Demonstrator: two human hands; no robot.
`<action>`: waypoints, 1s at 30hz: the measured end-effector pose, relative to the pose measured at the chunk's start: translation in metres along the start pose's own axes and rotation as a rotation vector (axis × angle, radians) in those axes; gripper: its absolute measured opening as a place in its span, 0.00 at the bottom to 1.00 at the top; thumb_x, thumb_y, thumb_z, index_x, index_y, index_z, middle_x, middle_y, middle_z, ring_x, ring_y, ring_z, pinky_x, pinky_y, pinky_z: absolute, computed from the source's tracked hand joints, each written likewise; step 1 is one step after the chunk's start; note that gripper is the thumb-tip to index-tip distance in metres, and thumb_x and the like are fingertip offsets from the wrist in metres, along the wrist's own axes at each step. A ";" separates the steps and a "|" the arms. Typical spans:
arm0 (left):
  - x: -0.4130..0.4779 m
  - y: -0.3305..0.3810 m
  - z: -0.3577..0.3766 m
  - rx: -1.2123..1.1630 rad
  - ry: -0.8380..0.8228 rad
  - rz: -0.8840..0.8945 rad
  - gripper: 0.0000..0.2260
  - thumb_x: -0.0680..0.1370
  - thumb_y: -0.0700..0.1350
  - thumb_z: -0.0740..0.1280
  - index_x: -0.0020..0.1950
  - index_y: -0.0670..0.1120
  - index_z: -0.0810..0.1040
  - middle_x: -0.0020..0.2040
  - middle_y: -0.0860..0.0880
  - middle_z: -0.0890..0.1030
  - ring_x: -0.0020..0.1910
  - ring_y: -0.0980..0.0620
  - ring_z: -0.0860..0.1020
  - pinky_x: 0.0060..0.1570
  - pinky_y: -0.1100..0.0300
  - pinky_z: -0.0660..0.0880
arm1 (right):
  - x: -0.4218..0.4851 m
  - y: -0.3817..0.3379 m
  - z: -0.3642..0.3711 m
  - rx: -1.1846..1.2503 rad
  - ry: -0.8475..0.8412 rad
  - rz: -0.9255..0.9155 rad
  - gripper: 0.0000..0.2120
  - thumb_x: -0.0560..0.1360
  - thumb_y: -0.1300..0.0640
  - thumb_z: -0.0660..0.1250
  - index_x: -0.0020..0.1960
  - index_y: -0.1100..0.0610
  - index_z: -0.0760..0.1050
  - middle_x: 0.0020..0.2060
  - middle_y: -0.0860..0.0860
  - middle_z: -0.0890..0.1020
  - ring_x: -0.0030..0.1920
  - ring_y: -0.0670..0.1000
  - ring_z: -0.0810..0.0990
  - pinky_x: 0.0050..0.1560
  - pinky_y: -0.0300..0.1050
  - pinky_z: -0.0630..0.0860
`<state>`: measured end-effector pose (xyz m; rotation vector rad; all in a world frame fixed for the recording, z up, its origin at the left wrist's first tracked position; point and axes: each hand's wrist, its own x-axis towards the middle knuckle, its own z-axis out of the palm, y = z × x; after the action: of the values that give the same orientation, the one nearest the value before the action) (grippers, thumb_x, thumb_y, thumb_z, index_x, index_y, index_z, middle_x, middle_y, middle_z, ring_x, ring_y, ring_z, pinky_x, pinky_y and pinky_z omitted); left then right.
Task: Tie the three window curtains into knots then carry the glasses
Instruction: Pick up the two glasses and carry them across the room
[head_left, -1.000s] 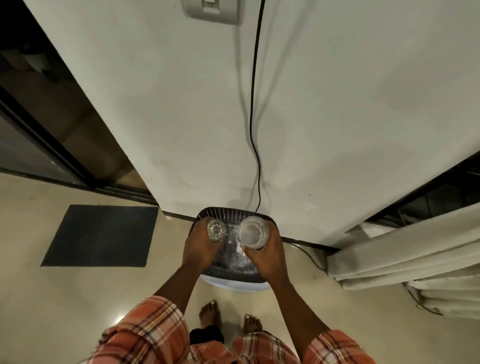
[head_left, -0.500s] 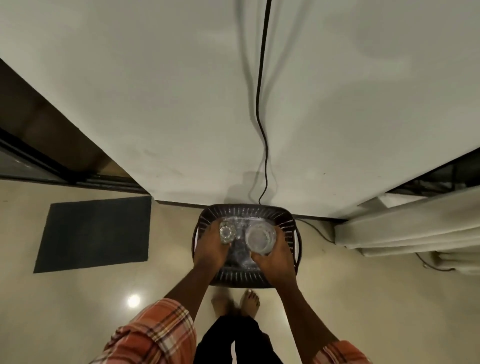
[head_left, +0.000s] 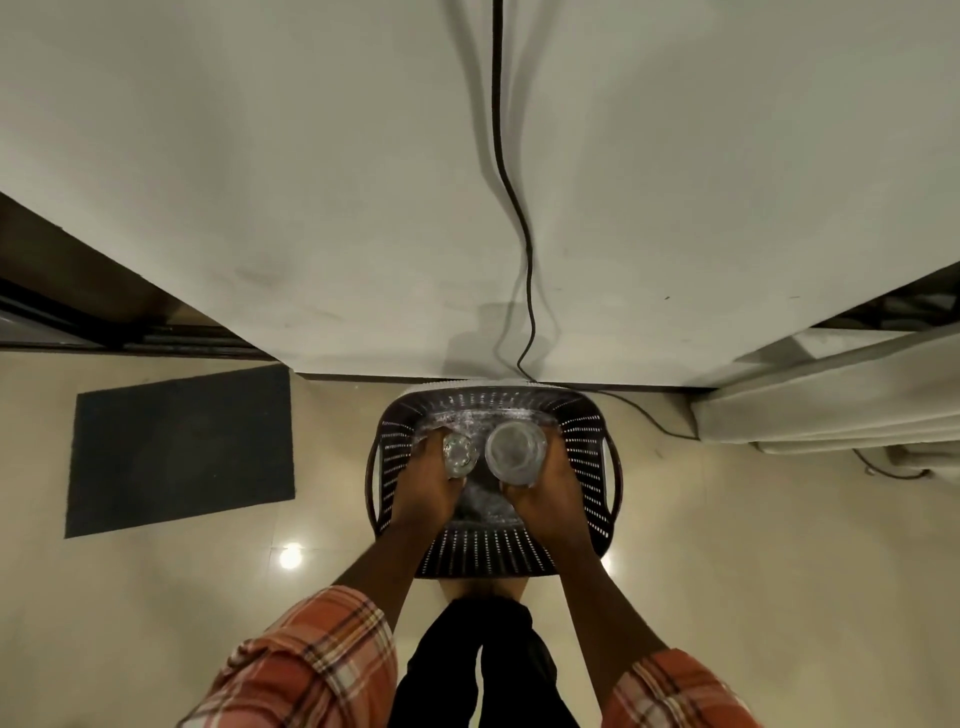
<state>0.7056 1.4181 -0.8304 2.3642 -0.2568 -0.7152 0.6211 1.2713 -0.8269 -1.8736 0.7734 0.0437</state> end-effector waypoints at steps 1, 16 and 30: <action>0.000 0.000 0.000 0.004 -0.002 -0.006 0.24 0.73 0.43 0.71 0.67 0.48 0.67 0.60 0.46 0.78 0.57 0.46 0.78 0.55 0.53 0.77 | 0.000 0.000 0.000 -0.006 -0.008 -0.002 0.36 0.67 0.57 0.77 0.69 0.51 0.62 0.60 0.47 0.77 0.59 0.46 0.77 0.55 0.37 0.75; 0.008 -0.008 0.015 -0.062 -0.062 -0.060 0.25 0.75 0.40 0.69 0.70 0.44 0.65 0.62 0.42 0.77 0.60 0.44 0.77 0.59 0.56 0.72 | 0.005 0.017 0.009 -0.023 -0.019 0.059 0.35 0.68 0.60 0.76 0.69 0.54 0.63 0.61 0.49 0.76 0.62 0.49 0.76 0.56 0.37 0.74; -0.008 0.005 0.002 0.006 -0.022 -0.085 0.39 0.71 0.42 0.75 0.76 0.48 0.56 0.71 0.41 0.66 0.63 0.40 0.73 0.59 0.48 0.74 | -0.016 -0.010 0.000 -0.239 -0.072 0.046 0.57 0.67 0.49 0.78 0.77 0.47 0.36 0.77 0.55 0.53 0.73 0.58 0.62 0.66 0.59 0.71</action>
<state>0.6976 1.4157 -0.8248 2.3857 -0.1687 -0.7813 0.6134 1.2813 -0.8131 -2.0675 0.7889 0.2408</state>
